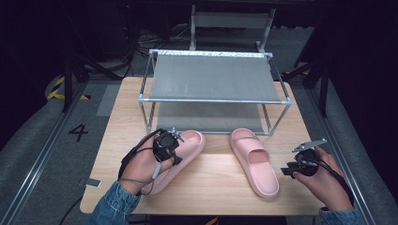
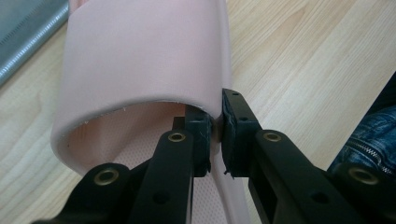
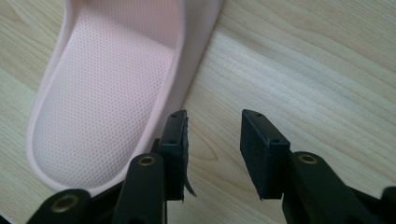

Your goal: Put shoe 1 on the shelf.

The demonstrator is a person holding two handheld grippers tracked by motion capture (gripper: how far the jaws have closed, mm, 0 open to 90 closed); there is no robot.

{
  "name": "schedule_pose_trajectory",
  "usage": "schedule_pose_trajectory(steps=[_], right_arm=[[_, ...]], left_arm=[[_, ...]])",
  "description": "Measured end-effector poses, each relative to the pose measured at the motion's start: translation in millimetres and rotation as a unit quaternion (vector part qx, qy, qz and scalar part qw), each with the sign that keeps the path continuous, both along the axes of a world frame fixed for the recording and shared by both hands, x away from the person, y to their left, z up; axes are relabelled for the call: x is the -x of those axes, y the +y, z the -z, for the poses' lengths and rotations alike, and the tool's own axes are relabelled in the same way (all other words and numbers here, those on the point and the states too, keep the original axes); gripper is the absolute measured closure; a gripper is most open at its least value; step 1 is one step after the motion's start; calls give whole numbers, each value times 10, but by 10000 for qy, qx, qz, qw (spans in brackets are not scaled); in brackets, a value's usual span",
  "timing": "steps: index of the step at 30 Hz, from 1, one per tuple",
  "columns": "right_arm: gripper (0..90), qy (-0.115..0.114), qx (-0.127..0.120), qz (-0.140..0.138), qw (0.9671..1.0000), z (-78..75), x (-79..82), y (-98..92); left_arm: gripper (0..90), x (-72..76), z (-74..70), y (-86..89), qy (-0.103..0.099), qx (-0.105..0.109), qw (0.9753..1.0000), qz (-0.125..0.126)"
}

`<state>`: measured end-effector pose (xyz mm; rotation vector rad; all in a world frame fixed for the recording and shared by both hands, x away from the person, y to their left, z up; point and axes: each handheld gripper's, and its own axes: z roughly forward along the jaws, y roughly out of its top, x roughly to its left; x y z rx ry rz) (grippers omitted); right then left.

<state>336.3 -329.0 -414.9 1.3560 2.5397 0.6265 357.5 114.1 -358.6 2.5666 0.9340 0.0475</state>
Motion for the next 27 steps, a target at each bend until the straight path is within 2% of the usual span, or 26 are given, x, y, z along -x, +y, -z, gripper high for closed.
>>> schedule_pose_trajectory(steps=[7,14,19,27], right_arm=[[618,-54,-71,72,9999,-54,23,-83],[612,-38,-139,130,9998,-72,30,-156],[609,-14,-160,174,9997,-71,44,-195],[611,-5,-180,239,9996,-67,56,-245]], left_arm=[[821,-12,-208,-92,-17,-48,9999,139],[820,-62,-452,-141,-197,-110,9996,159],[821,-118,-568,-143,-214,-83,9994,271],[821,-121,-734,-164,-265,-42,9990,359]])
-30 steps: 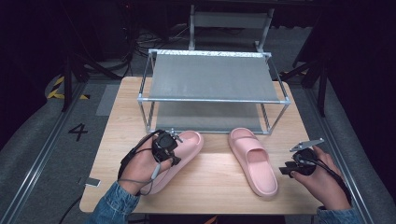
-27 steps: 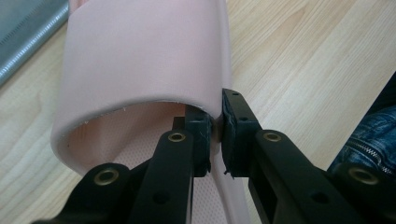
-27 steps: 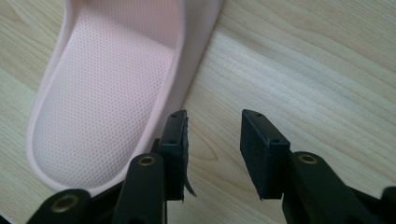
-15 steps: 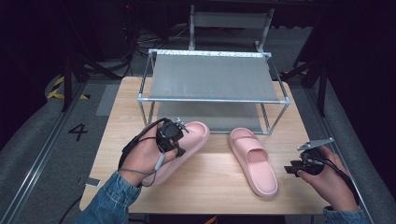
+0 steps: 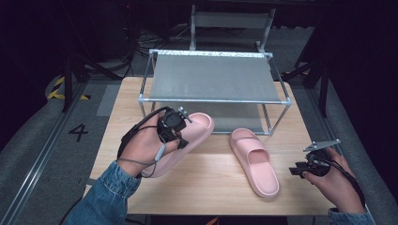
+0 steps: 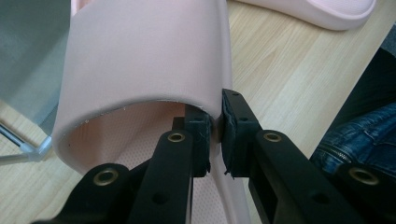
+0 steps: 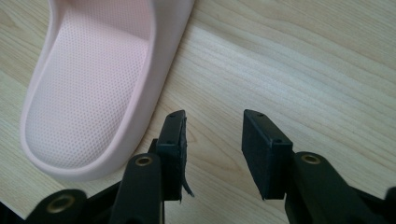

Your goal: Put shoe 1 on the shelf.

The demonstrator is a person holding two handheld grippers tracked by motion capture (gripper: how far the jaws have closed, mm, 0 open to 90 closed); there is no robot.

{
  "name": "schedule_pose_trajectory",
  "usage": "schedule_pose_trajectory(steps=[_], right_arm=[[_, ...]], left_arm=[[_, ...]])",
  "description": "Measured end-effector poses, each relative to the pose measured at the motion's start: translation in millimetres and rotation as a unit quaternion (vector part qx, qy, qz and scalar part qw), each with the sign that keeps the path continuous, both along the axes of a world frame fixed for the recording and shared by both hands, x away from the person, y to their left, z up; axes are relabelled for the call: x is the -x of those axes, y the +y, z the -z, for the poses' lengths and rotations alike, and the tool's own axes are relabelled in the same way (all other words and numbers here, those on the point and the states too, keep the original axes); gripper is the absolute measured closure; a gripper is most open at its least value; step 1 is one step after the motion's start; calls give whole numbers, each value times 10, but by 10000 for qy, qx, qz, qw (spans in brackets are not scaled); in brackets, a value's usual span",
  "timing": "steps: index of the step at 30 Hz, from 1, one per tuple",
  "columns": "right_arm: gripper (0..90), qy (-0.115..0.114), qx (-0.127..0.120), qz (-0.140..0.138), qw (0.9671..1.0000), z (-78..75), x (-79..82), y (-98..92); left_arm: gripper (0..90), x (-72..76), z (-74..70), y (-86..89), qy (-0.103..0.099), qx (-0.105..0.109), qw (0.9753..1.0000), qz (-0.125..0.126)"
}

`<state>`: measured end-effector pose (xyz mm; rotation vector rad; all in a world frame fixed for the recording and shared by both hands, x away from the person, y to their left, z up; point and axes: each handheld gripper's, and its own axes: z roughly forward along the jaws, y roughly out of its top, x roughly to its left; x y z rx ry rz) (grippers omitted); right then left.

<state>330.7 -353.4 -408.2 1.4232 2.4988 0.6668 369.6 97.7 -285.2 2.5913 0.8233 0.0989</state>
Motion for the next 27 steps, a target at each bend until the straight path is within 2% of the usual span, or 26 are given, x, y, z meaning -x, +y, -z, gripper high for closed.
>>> schedule_pose_trajectory(steps=[2,7,14,19,27], right_arm=[[612,22,-10,16,10000,6,3,-11],[614,43,-11,65,10000,20,11,-41],[615,38,-13,95,9999,26,24,-60],[616,81,-25,103,9999,36,30,-65],[616,74,-66,112,9999,50,32,-80]], left_arm=[[821,0,-56,-4,11,35,10000,30],[821,4,-209,-31,-206,54,9997,87],[821,-26,-390,-53,-293,134,9994,108],[821,-123,-550,-73,-414,218,9989,18],[819,-332,-671,-89,-508,321,9979,-246]])
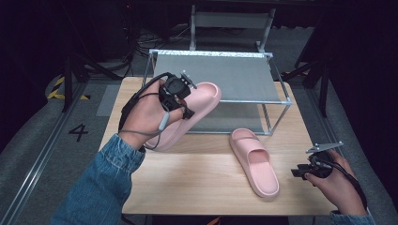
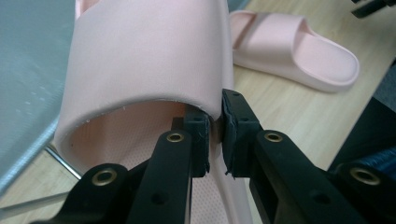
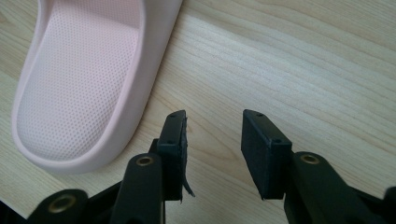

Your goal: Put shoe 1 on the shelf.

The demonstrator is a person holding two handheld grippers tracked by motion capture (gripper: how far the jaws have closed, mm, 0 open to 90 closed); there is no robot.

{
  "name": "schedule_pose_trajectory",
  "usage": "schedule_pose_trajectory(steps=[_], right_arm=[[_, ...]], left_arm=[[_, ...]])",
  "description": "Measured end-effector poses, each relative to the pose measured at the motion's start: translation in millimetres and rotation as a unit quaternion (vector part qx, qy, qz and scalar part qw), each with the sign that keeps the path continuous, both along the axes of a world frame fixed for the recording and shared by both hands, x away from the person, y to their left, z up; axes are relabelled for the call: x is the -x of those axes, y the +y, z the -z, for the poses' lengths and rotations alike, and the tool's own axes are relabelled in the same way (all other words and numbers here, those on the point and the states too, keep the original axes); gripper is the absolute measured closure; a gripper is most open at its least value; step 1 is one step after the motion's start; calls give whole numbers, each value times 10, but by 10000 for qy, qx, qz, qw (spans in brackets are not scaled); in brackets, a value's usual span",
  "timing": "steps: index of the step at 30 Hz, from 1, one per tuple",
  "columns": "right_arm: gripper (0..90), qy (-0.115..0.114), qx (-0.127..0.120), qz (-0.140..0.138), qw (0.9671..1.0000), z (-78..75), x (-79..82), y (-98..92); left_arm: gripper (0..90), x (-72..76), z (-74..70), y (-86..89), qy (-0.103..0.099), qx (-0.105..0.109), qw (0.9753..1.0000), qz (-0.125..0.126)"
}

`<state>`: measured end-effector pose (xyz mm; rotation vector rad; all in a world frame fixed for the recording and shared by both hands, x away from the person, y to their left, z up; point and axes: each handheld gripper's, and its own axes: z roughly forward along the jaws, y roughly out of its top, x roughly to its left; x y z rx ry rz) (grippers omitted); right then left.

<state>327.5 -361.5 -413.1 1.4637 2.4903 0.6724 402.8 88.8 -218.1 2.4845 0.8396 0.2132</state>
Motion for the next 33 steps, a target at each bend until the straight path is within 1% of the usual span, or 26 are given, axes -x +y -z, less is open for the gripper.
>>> schedule_pose_trajectory(steps=[2,3,4,9,10,12,14,15,16,20,21,25,27,33], right_arm=[[616,-6,-14,10,10000,3,0,-2],[616,14,-30,24,10000,3,4,-11],[616,14,-30,24,10000,3,4,-11],[616,-13,-61,-4,10000,-8,12,-27],[616,-13,-61,-4,10000,-8,12,-27],[616,-13,-90,-16,10000,-9,13,-29],[616,-30,-93,-23,9999,-7,12,-33],[616,-26,-99,-28,9999,-8,12,-36],[616,-23,-127,-31,9999,-9,12,-40],[615,-20,-140,-35,9999,-11,10,-55],[615,-20,-140,-35,9999,-11,10,-55],[614,-9,-159,-33,9999,-1,6,-61],[614,-9,-157,-35,9999,0,5,-61],[614,3,-164,-44,9999,13,0,-61]], left_arm=[[822,-71,-29,-6,-30,-18,10000,-84],[825,-143,-52,-17,-42,-22,9998,-193],[825,-143,-52,-17,-42,-22,9998,-193],[826,-389,-100,-72,-3,-33,9986,-536],[825,-389,-100,-72,-3,-33,9986,-536],[825,-473,-113,-93,7,-122,9980,-613],[826,-549,-114,-120,4,-132,9973,-725],[827,-611,-117,-137,25,-194,9969,-765],[826,-640,-113,-148,38,-172,9966,-809],[825,-752,-100,-159,131,-124,9963,-837],[824,-752,-100,-159,131,-124,9963,-837],[826,-857,-76,-147,193,-65,9952,-958],[827,-907,-64,-136,198,56,9944,-1035],[823,-1020,-52,-131,229,110,9925,-1193]])
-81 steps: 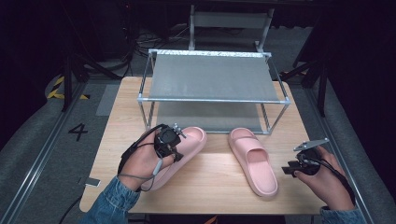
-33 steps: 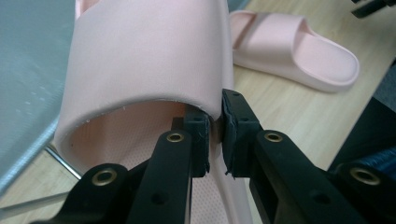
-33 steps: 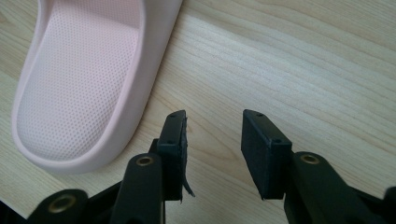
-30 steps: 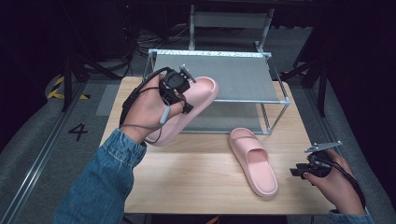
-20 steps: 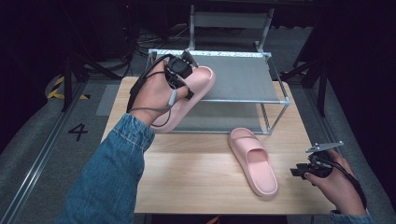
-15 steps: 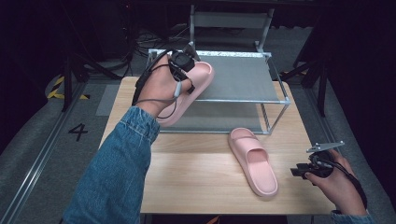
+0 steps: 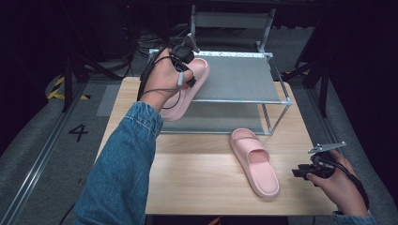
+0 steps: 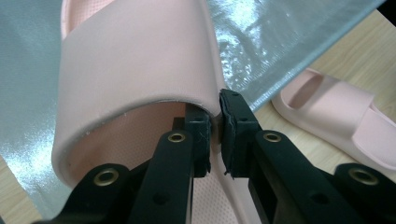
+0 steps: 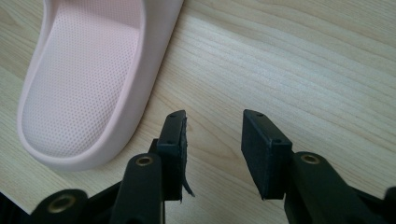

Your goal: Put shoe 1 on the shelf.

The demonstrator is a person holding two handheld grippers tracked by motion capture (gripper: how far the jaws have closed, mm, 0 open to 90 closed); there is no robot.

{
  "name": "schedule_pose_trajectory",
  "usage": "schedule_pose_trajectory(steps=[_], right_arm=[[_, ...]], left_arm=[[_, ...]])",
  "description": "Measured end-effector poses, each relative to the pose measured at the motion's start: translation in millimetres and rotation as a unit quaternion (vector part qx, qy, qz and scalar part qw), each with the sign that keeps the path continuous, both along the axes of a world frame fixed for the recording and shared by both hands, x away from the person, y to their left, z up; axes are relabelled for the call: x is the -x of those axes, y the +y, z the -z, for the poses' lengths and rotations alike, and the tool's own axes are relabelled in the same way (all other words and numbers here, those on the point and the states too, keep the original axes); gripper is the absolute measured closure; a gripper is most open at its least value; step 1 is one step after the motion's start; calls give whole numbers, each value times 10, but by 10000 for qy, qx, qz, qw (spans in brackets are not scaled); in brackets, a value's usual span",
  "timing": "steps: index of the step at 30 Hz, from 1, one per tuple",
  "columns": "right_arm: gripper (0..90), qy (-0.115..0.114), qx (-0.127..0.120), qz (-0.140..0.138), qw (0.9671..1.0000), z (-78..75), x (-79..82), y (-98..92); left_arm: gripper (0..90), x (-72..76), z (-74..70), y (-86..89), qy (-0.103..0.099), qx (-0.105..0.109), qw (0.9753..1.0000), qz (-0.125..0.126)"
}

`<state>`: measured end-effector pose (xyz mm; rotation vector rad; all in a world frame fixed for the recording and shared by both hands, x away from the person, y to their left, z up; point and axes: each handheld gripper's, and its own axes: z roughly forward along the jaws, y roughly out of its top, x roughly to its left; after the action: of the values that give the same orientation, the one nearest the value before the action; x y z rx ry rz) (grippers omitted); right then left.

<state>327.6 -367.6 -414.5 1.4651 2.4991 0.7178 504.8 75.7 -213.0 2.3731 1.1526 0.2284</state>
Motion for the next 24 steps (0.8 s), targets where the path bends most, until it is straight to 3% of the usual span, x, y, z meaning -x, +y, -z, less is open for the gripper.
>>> schedule_pose_trajectory(steps=[3,12,17,20,24], right_arm=[[614,32,2,15,10000,5,1,-1],[613,24,0,12,10000,14,0,-2],[612,7,-6,20,10000,9,2,-11],[611,0,-3,19,10000,7,1,-15],[609,7,9,5,10000,8,-2,-10]], left_arm=[[827,-67,35,-18,81,43,10000,-25],[824,-158,117,-112,100,-105,9999,-31],[803,-99,94,-100,54,-79,9999,-36],[709,-37,45,-66,1,9,10000,-36],[628,101,-36,22,-218,60,9997,34]])
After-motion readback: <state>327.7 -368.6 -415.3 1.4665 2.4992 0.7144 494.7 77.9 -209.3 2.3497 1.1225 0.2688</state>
